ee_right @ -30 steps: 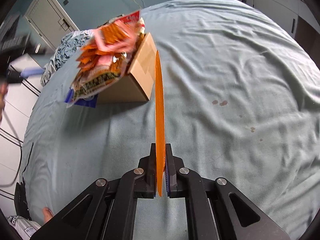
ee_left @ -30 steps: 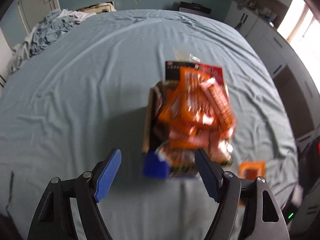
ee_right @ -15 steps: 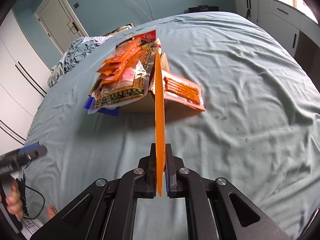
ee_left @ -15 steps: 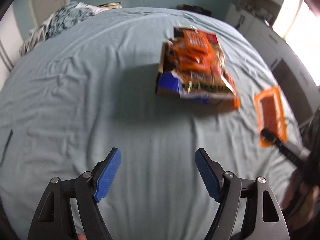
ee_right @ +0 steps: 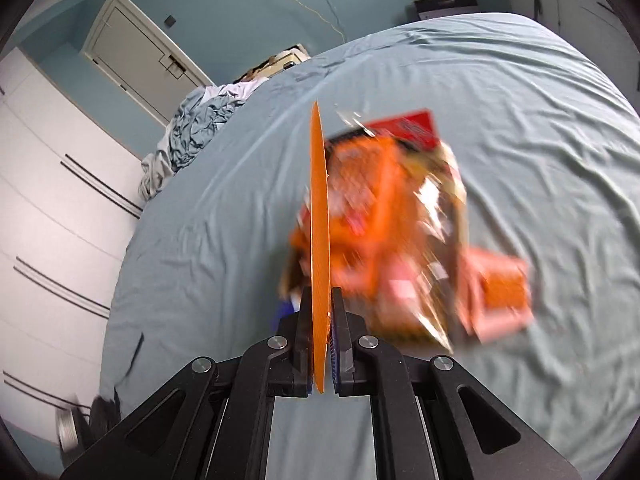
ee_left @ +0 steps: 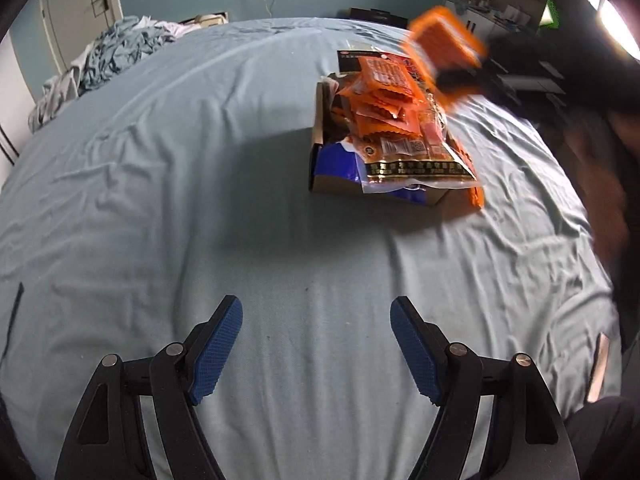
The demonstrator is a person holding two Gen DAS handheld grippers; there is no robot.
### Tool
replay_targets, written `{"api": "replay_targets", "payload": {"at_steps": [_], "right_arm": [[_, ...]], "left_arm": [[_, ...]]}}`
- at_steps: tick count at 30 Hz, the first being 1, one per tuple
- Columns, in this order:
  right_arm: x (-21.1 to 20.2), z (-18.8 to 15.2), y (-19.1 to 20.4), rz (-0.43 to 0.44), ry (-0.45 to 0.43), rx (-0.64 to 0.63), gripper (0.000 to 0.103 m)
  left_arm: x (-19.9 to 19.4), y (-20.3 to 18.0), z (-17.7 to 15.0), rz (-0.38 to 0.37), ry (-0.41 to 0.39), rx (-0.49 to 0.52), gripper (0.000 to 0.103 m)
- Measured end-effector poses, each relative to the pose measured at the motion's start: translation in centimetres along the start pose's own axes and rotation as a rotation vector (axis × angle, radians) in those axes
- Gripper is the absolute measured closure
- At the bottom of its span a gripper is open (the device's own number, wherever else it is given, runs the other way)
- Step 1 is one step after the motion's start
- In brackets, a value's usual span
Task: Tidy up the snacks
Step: 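Carry the orange packet over the box and open the right tool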
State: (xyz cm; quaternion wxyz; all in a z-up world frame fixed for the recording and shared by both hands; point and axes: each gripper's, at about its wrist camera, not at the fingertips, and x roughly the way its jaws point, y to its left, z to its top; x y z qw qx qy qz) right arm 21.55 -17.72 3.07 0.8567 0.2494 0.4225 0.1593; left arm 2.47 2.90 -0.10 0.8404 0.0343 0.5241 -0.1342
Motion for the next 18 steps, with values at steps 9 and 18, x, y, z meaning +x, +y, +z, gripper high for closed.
{"api": "replay_targets", "payload": {"at_steps": [9,18], "right_arm": [[3.7,2.4,-1.8,-0.247,-0.011,0.067,0.078],[-5.1,-8.0,-3.3,-0.306,-0.056,-0.148,0.051]], "left_arm": [[1.0,0.7,0.6,-0.041,0.017,-0.029,0.026],[0.8,-0.1,0.4,0.049,-0.03,-0.003,0.026]]}}
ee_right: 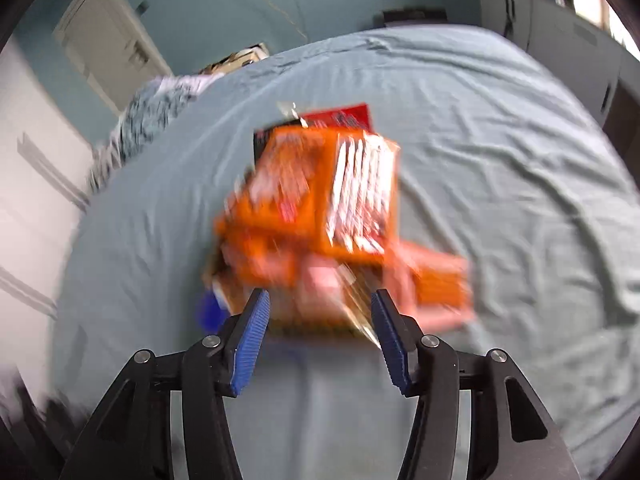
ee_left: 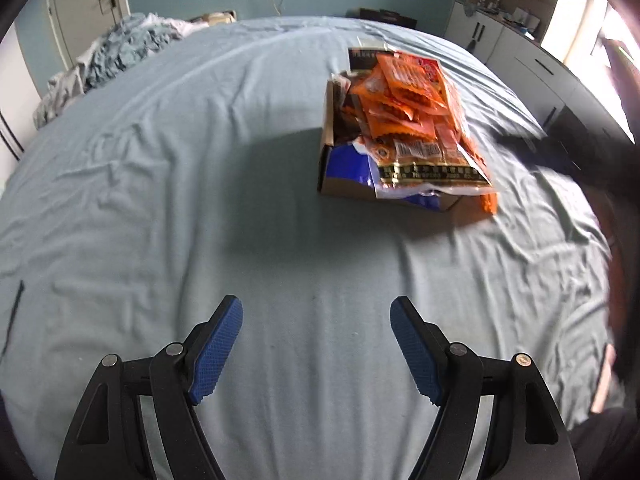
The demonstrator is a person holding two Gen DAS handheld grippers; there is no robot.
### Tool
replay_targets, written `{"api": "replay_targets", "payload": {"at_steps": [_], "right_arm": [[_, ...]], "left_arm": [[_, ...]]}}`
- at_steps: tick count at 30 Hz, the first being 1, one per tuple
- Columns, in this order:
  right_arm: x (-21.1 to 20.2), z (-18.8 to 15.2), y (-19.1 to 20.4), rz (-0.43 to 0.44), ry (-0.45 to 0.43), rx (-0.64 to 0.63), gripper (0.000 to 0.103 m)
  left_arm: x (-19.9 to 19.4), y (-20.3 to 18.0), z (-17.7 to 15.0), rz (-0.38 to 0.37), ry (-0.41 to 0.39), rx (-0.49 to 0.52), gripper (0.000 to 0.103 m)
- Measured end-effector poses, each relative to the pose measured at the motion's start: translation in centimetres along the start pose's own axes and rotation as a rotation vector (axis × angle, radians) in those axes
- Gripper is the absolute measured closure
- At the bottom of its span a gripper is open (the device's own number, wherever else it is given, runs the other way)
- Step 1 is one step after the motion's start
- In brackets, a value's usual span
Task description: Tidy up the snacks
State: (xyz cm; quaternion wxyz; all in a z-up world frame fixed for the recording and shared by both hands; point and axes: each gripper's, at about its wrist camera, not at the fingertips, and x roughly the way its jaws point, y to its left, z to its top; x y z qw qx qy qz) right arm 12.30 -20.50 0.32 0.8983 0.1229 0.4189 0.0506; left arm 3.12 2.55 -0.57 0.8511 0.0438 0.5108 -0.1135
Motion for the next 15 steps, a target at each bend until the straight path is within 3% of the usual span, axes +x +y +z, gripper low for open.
{"api": "replay_targets", "payload": {"at_steps": [3,5,10,13,15], "right_arm": [[-3.9,-4.6,0.2,-0.102,-0.047,-0.089,0.05],[-6.9,-7.6,-0.3,-0.134,-0.099,-0.107,0.043],[-13.2,-12.3,-1.8,-0.146,-0.257,-0.105,0.029],[-15.0,-15.1,-2.9,-0.19,-0.384,-0.072,0.02],[-15.0,-16.9,-3.6,-0.217,-0.432,-0.052,0.02]], "left_arm": [[-0.9,-0.4,-0.2,0.031,-0.066,0.015,0.026],[-1.7,-0.7,-0.5,0.053,-0.129,0.023,0.025],[-3.6,-1.1,-1.7,0.124,-0.243,0.047,0.0],[-4.4,-1.6,-2.3,0.145,-0.289,0.07,0.0],[-4.9,-2.2,-2.7,0.158,-0.301,0.102,0.0]]}}
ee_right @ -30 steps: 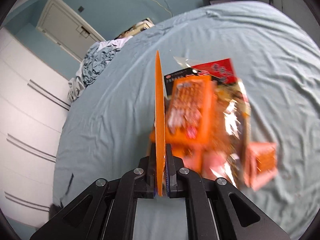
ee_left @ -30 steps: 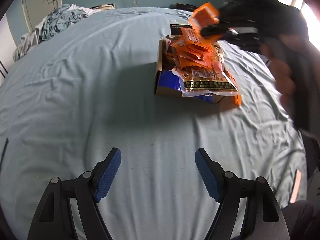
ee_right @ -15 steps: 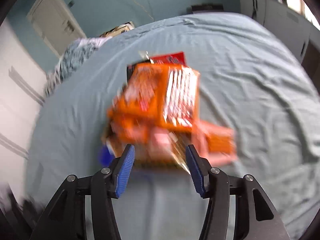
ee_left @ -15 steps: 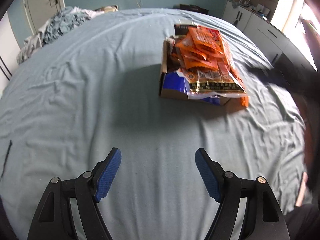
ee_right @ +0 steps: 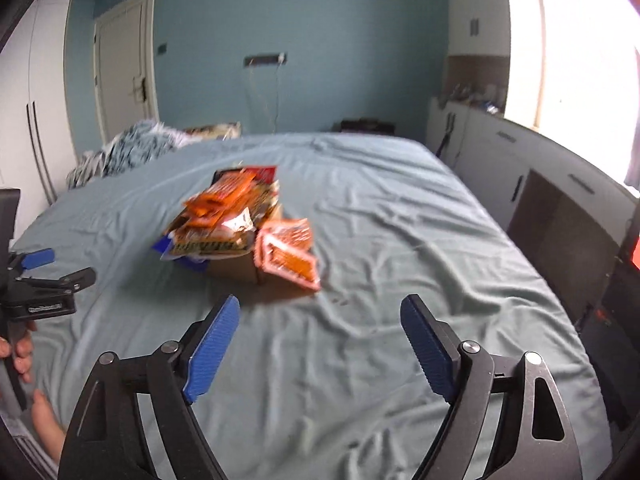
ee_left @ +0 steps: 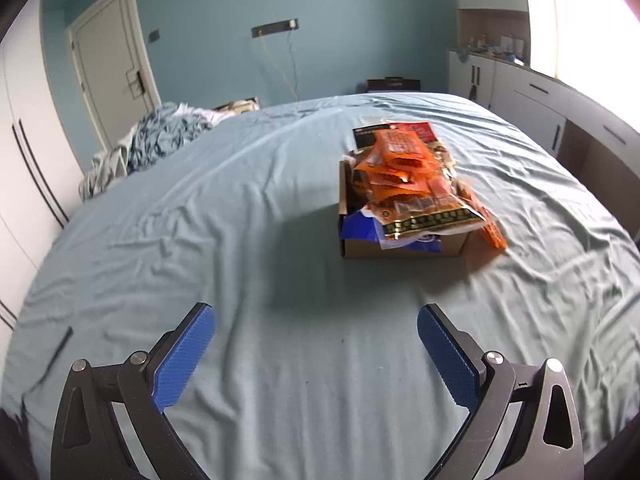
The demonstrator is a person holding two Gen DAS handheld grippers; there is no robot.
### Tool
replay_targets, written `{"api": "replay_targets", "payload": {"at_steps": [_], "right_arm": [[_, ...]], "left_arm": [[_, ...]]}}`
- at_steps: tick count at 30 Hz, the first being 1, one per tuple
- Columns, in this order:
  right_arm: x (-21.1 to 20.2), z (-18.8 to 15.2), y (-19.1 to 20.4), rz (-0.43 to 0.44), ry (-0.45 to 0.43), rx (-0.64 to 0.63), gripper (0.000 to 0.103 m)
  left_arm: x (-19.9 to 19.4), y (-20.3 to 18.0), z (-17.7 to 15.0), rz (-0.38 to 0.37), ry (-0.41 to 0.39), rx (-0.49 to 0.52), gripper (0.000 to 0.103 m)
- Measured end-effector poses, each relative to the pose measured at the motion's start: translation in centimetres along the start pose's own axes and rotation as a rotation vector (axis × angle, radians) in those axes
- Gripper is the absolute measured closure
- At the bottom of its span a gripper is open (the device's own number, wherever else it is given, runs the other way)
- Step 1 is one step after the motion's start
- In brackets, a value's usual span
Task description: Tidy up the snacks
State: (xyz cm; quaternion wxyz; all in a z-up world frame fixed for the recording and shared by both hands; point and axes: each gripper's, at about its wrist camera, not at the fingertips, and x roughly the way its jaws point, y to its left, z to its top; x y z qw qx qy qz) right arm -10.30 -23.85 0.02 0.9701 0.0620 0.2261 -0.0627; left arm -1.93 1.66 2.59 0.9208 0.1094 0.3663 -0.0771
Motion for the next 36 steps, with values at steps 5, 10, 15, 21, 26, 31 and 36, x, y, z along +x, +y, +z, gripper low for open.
{"api": "replay_targets", "payload": {"at_steps": [5,10,15,21,26,31,36], "right_arm": [[1.1,-0.5,0.1,0.043,0.076,0.003,0.02],[0.2,0.4,0.7,0.042,0.017,-0.044,0.02],[0.5,-0.3,1.3,0.062,0.004,-0.084,0.02],[0.6,-1.4,2.4,0.096,-0.038,-0.16,0.02],[1.2,-1.9,2.9,0.108,-0.027,-0.193,0.02],[1.7,-1.9,2.7,0.114,-0.006,-0.204,0.02],[1.6,-1.5,2.6,0.116,0.0,-0.202,0.02]], "left_arm": [[-2.1,-1.3,-0.3,0.037,-0.072,0.059,0.0],[-3.0,-1.9,-0.7,0.079,-0.092,0.089,0.0],[-2.9,-1.9,-1.2,0.045,-0.056,0.065,0.0],[-3.1,-2.0,-1.1,0.044,-0.064,0.067,0.0],[-2.8,-1.5,-1.0,0.032,-0.046,0.038,0.0],[-2.6,-1.2,-1.1,0.029,-0.033,0.022,0.0],[-2.3,-1.5,-1.2,0.042,-0.026,0.035,0.0]]}}
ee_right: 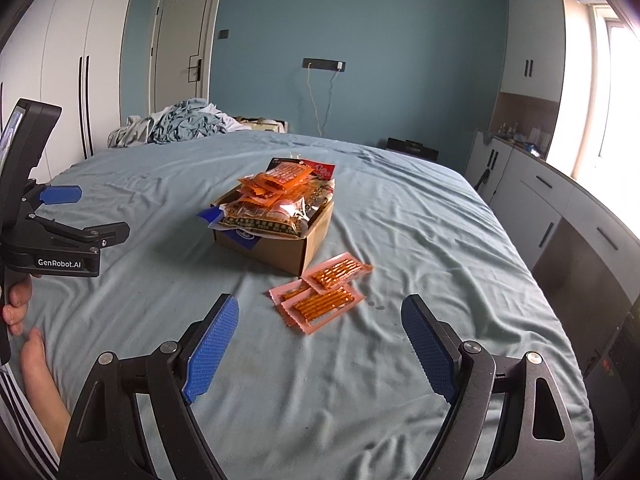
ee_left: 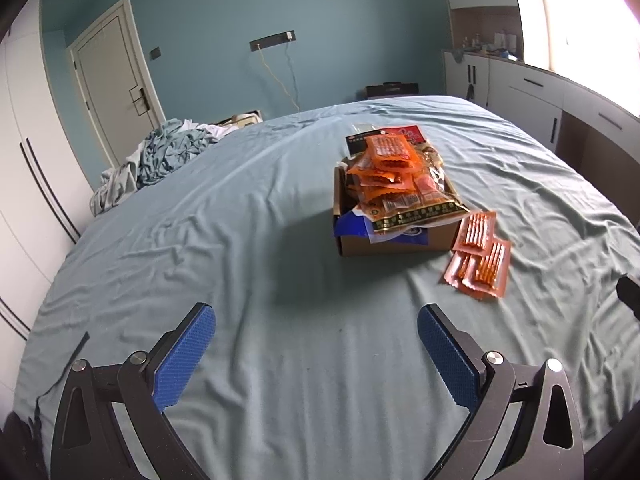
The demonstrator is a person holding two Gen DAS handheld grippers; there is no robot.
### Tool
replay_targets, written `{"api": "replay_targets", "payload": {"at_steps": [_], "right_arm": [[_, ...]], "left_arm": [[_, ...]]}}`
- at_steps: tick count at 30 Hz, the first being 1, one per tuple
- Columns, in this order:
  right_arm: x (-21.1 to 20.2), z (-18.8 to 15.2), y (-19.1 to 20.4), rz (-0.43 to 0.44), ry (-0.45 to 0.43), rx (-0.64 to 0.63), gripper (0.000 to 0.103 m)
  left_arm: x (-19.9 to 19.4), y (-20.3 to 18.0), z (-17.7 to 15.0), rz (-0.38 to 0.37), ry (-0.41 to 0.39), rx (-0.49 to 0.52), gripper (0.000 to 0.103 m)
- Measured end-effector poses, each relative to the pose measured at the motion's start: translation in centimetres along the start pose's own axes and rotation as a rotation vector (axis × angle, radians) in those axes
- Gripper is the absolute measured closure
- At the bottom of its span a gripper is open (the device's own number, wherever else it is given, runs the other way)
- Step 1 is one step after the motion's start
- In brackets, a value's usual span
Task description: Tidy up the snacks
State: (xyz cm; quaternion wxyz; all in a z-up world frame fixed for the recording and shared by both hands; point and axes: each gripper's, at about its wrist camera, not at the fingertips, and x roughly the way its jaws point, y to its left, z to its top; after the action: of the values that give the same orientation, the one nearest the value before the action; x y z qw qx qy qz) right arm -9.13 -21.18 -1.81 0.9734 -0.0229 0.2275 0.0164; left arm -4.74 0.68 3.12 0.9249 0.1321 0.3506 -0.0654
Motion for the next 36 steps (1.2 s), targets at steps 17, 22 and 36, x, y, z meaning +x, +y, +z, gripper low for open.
{"api": "replay_targets", "payload": {"at_steps": [17,22,36], "right_arm": [[0.6,0.5,0.8,0.011,0.035,0.006,0.02],[0.6,0.5,0.9,0.01,0.041,0.005,0.02],[0.5,0.7,0.9,0.004,0.052,0.025,0.02]], "left_arm": [[-0.3,-1.5,-0.1,0.062,-0.034,0.085,0.0],[-0.5,-2.0,-0.2,0.077,-0.046,0.123,0.0],[-0.1,-2.4,-0.3,0.073,-0.027,0.142,0.0]]}}
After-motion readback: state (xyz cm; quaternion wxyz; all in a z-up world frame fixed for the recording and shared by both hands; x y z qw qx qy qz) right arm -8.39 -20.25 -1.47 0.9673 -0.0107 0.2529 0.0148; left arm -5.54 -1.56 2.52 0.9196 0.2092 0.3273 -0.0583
